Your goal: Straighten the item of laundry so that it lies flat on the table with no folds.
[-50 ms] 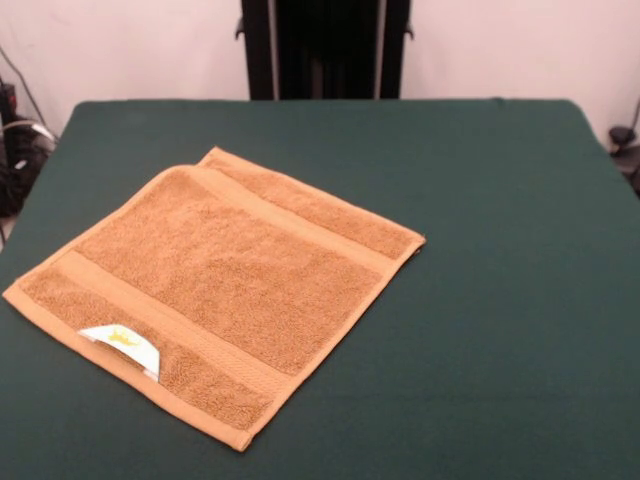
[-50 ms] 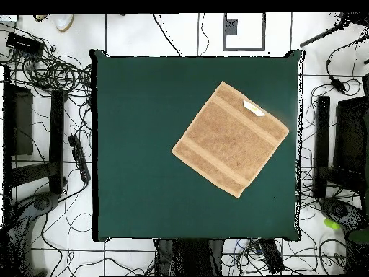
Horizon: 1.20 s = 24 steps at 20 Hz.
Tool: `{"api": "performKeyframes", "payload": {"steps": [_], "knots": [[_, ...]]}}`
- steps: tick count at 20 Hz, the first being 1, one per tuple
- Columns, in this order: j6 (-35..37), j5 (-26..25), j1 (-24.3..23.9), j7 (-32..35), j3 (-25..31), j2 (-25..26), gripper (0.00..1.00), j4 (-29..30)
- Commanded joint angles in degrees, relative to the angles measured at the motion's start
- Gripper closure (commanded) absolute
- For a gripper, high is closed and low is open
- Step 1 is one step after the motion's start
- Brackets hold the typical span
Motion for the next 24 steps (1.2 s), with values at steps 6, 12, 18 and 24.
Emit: {"api": "performKeyframes", "payload": {"steps": [6,12,18,24], "knots": [[6.1,-1.7,2.3,-20.1,7.3,1.1,1.0,3.9],[-3.7,-3.1,3.2,-12.0,6.6,3.3,1.0,10.6],[-13.1,-4.4,3.7,-8.7,6.5,6.4,1.0,13.8],[-10.6,-3.6,3.1,-11.3,6.4,4.1,1.0,14.0]]}}
